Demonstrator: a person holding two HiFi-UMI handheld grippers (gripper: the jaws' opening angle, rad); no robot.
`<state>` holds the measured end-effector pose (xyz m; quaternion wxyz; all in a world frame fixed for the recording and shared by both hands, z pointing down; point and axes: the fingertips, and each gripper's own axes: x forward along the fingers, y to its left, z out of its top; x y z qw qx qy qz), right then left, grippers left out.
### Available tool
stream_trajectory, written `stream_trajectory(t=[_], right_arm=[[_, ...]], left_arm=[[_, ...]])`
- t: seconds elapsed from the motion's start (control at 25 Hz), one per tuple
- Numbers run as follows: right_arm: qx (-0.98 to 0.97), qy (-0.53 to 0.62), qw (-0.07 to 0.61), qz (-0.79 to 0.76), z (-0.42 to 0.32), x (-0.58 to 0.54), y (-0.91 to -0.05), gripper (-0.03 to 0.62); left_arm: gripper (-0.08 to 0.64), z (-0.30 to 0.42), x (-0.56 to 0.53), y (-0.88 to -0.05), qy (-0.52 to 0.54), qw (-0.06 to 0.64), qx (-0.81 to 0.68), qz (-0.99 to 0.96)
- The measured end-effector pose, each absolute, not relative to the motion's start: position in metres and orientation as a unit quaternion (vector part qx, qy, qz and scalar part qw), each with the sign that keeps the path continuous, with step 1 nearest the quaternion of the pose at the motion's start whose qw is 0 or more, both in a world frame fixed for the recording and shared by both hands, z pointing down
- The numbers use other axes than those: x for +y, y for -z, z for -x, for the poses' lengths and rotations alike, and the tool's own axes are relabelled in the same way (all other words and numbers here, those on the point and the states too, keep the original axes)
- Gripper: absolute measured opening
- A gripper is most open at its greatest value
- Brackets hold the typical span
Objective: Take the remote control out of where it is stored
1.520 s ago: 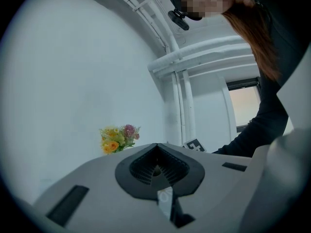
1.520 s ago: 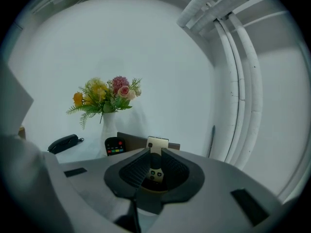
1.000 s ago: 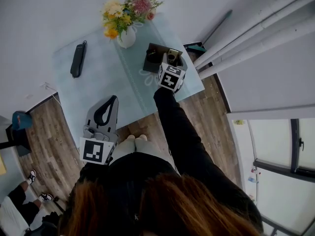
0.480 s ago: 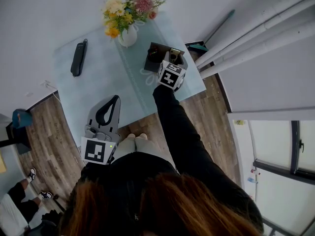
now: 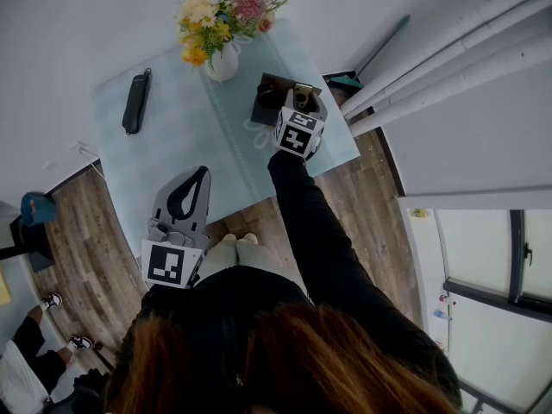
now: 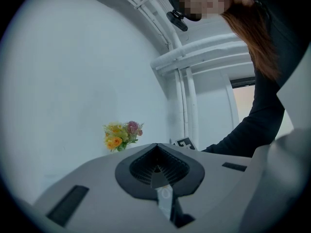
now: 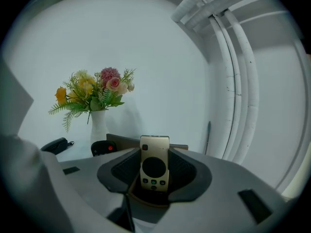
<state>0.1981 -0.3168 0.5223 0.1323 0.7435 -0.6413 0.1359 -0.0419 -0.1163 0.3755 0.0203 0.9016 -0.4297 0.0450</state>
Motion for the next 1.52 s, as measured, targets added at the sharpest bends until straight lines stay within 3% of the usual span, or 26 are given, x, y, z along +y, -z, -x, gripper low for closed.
stream_trajectory(t=[1.52], right_arm=[[-0.688, -0.035, 0.054, -0.723, -0.188, -0.255, -0.411, 0.187]], left_arm=[[0.005, 0.045, -0.097, -0.363, -0.024, 0.009, -0.420, -0.907]])
